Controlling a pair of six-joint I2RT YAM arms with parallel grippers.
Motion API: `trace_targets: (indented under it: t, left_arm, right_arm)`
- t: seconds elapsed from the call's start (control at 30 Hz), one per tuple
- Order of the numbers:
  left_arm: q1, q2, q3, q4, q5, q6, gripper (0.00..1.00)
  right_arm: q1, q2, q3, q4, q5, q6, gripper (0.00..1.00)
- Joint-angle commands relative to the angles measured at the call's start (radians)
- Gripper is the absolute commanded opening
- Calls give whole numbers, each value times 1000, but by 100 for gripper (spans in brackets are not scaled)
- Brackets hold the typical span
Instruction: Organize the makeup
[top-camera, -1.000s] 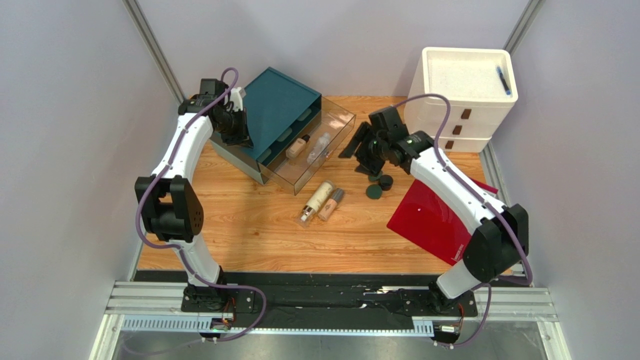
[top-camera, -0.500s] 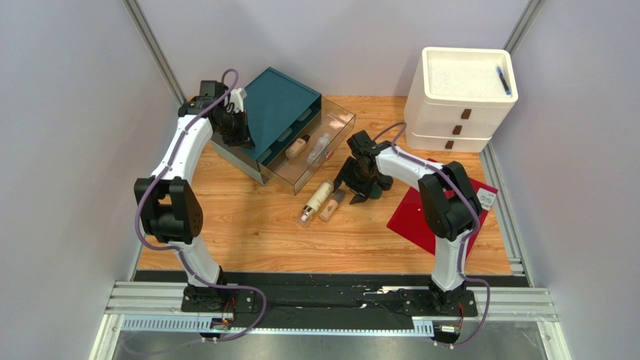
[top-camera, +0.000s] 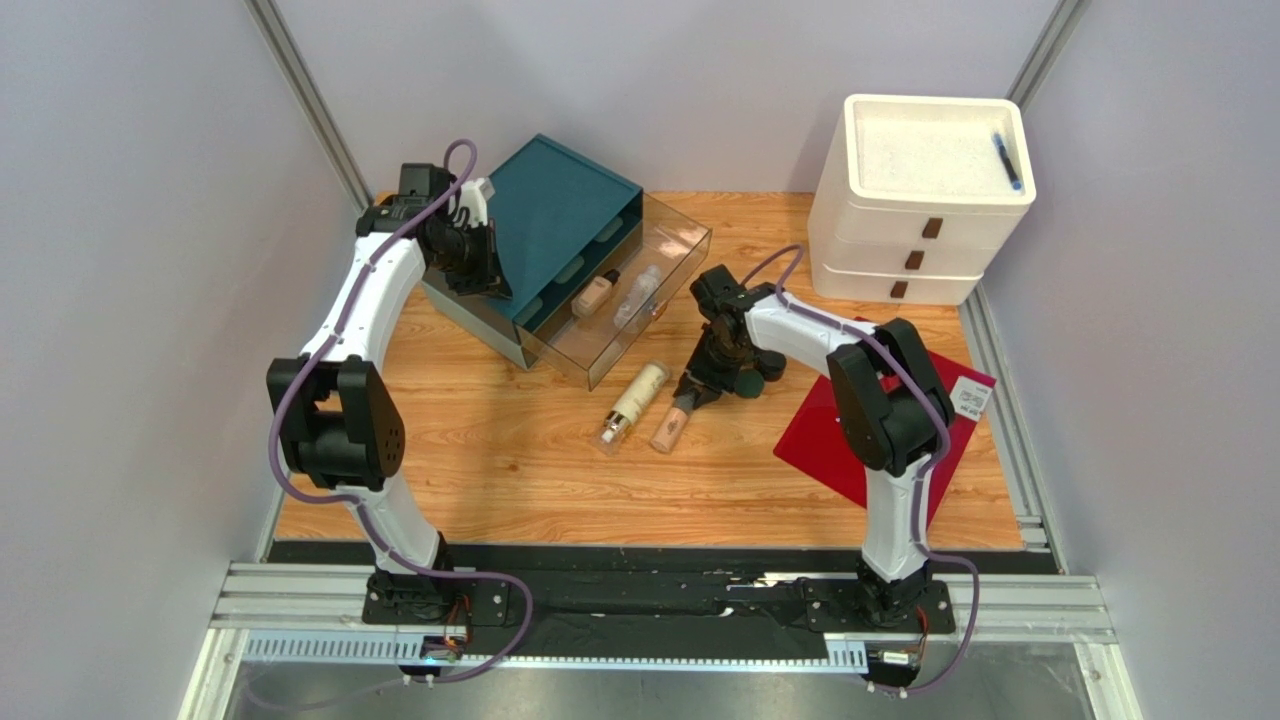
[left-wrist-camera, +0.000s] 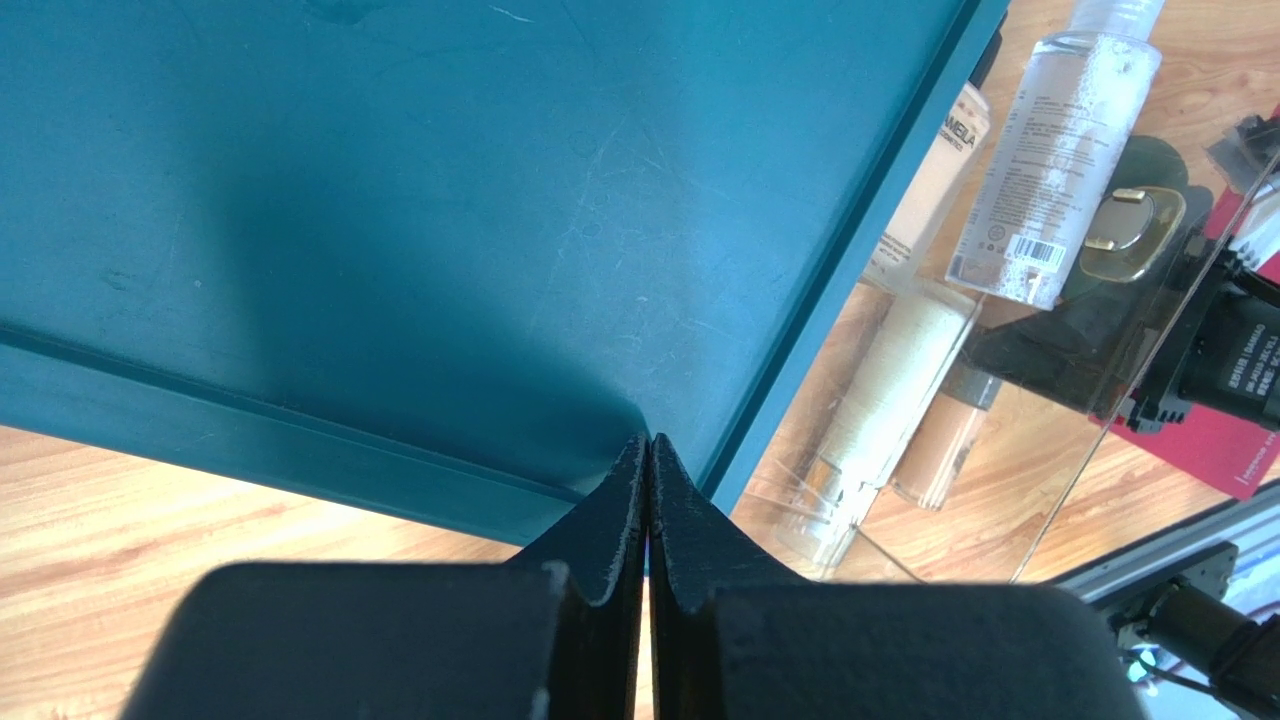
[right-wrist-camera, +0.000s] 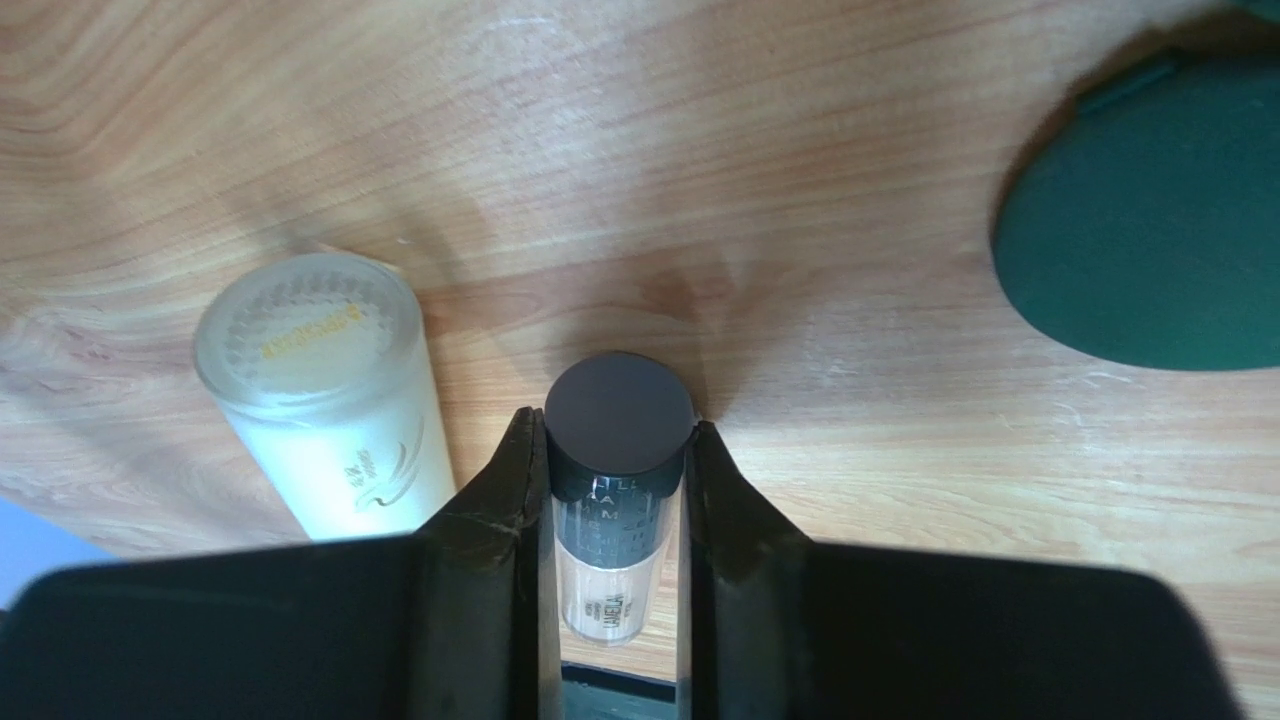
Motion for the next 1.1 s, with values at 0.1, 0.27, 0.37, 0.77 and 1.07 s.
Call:
trace_targets:
  t: [0.1,0.27,0.37,0.77,1.07]
  left_arm:
    - [-14,98,-92,-216,-98,43,0]
    - [-14,101,-95,-215,-99,42,0]
    - [-14,104,-106,-212,-104,43,0]
    - [-14,112,-115,-207,-103,43,0]
    - [-14,98,-131,-207,-101,43,0]
  right_arm:
    - [5,-169,-24,-72,80,-72,0]
    - [6,-307,47,-69,145,-130,0]
    - [5,-345,157,-49,162,-158,0]
    - [35,-99,561,62,47,-166,0]
    - [101,105,769,1,27,-143,6]
